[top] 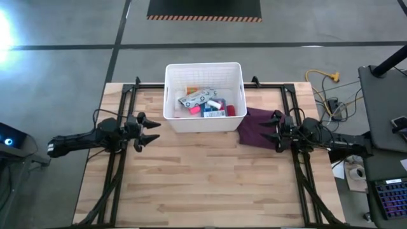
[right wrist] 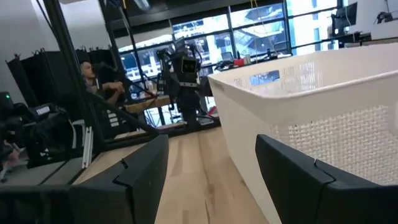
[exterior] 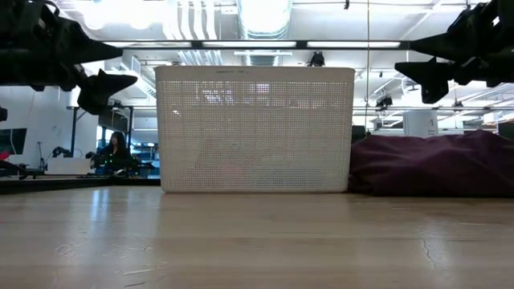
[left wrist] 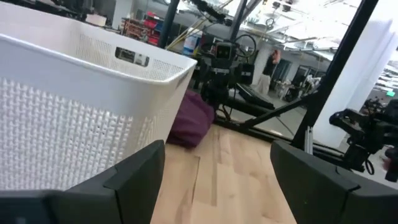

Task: Pick & place medical supplies in basket/bin
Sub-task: Return to Home Position

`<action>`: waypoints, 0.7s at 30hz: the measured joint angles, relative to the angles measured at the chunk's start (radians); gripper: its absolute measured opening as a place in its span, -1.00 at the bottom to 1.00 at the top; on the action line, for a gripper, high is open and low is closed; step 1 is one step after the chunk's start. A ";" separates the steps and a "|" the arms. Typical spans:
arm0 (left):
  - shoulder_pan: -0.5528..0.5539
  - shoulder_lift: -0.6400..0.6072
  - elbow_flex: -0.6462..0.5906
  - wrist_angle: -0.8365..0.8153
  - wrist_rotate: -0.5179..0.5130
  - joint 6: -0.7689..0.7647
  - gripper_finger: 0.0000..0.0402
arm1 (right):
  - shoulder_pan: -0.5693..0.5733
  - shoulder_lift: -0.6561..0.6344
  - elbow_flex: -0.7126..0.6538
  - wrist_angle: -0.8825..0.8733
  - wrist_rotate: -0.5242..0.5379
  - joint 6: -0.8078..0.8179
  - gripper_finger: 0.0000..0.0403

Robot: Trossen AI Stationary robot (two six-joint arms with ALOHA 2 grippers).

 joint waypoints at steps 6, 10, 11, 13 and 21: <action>0.000 0.015 -0.007 -0.003 0.000 -0.003 0.38 | 0.000 0.013 0.000 -0.002 0.000 0.000 0.16; 0.000 0.032 -0.015 -0.002 0.000 -0.004 0.38 | 0.000 0.012 0.000 -0.001 0.000 0.000 0.16; -0.001 0.035 -0.016 0.000 0.000 -0.004 0.38 | 0.000 0.012 0.000 -0.001 0.000 0.000 0.16; -0.001 0.040 -0.019 0.002 -0.001 -0.004 0.38 | 0.000 0.012 0.000 0.000 0.000 0.000 0.16; -0.001 0.068 -0.018 0.001 0.000 -0.004 0.38 | 0.000 0.012 0.000 0.000 -0.001 0.000 0.16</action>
